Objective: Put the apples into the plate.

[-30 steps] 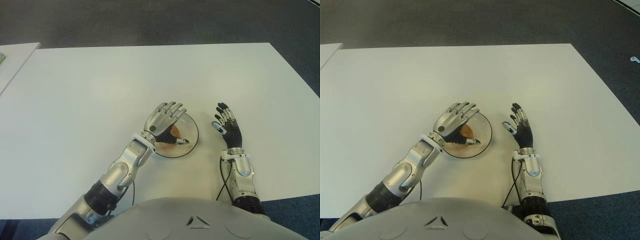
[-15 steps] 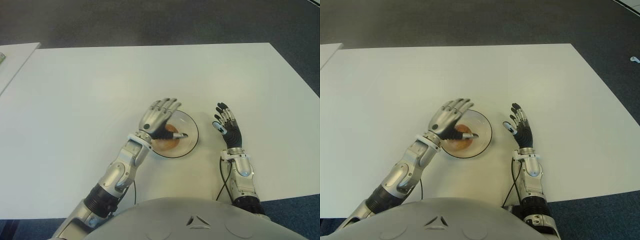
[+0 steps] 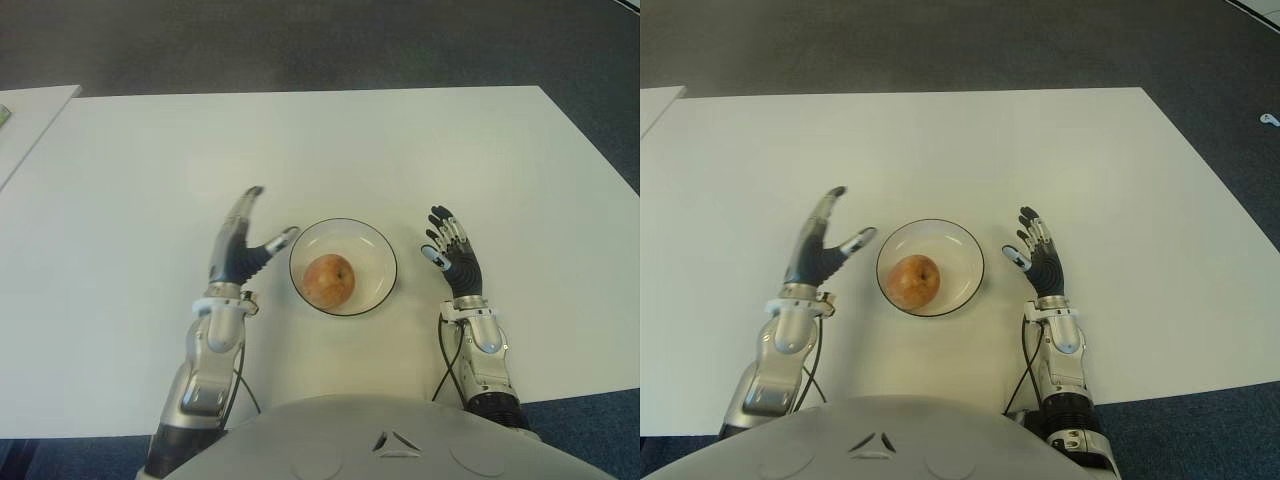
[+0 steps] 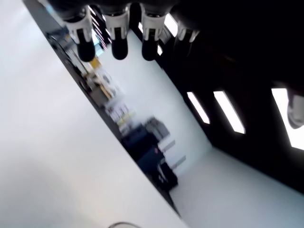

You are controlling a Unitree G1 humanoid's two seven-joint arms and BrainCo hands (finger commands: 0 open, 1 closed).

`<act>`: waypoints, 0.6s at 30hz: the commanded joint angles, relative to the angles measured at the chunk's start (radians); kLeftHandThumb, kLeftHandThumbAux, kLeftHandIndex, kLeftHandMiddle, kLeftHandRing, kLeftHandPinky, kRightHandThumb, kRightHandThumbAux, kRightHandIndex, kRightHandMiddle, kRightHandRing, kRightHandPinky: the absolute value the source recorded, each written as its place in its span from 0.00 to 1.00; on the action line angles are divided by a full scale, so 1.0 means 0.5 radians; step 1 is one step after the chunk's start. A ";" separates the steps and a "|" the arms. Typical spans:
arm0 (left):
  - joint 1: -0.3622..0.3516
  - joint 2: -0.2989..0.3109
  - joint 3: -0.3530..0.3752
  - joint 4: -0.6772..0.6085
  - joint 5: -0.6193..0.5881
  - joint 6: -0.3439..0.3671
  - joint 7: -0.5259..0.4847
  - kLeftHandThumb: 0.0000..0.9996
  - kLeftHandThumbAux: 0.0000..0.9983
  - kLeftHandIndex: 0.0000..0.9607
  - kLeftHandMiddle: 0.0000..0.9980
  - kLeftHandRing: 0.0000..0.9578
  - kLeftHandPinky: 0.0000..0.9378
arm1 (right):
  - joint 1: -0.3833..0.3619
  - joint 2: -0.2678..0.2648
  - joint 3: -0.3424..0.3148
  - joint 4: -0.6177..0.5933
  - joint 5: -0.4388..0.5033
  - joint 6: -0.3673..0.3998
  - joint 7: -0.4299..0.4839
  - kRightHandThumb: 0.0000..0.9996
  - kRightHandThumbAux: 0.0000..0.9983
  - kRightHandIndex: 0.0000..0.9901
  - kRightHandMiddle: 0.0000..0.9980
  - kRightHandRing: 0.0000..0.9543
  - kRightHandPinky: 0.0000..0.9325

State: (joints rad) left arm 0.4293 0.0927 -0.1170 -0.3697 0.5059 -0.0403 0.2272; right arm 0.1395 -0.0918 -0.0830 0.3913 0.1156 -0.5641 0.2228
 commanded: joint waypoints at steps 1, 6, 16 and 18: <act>0.212 -0.082 -0.022 -0.041 -0.008 -0.121 0.142 0.05 0.33 0.02 0.00 0.00 0.04 | 0.208 0.095 0.039 0.242 0.035 0.147 0.039 0.11 0.60 0.00 0.00 0.00 0.00; 0.204 -0.128 -0.024 0.089 0.009 -0.232 0.276 0.03 0.34 0.02 0.00 0.00 0.05 | 0.186 0.091 0.029 0.276 0.034 0.127 0.057 0.10 0.62 0.00 0.00 0.00 0.00; 0.191 -0.170 0.027 0.312 -0.088 -0.336 0.353 0.02 0.38 0.02 0.00 0.00 0.06 | 0.167 0.103 0.017 0.308 0.018 0.082 0.045 0.10 0.60 0.00 0.00 0.00 0.00; 0.179 -0.170 0.039 0.364 -0.103 -0.355 0.360 0.02 0.39 0.03 0.01 0.01 0.05 | 0.163 0.102 0.016 0.313 0.013 0.081 0.040 0.10 0.60 0.00 0.00 0.00 0.00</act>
State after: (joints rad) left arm 0.5237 0.0165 -0.1172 -0.2547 0.4803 -0.2076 0.3888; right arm 0.1354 -0.0913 -0.0843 0.3944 0.1169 -0.5655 0.2499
